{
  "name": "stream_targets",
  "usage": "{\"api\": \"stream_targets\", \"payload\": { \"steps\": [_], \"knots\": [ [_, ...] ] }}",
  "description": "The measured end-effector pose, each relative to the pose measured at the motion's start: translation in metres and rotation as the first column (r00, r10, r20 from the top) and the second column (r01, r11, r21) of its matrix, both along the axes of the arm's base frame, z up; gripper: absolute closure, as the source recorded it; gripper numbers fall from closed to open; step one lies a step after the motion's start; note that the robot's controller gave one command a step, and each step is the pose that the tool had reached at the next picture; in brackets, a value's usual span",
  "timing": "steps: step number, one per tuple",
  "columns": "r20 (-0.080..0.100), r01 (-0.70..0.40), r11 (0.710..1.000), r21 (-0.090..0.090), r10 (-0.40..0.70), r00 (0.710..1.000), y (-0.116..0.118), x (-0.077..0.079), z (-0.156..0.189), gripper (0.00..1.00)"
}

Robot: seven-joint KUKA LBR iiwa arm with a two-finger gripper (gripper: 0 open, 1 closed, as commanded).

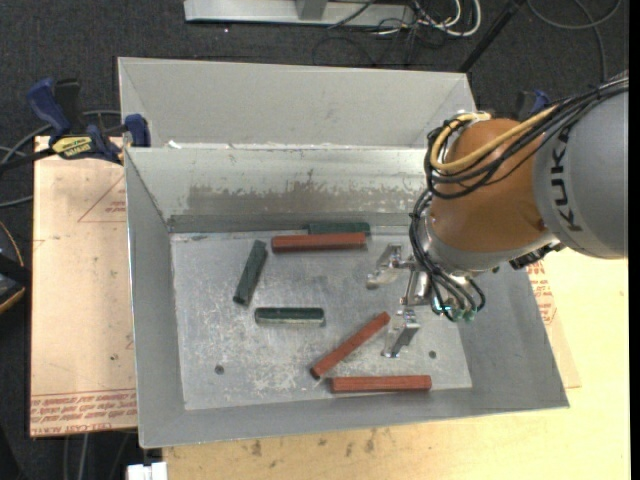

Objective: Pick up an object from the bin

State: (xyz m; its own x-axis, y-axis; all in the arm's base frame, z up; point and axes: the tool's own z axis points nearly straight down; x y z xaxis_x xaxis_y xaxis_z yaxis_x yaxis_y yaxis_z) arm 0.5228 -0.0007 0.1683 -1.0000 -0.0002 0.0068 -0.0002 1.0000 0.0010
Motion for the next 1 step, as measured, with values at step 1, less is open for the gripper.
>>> {"api": "stream_targets", "payload": {
  "steps": [1],
  "knots": [
    [0.007, 0.0, 1.0, 0.0, 0.0, 1.0, 0.0, 0.0018, 0.0035, 0.0]
  ]
}}
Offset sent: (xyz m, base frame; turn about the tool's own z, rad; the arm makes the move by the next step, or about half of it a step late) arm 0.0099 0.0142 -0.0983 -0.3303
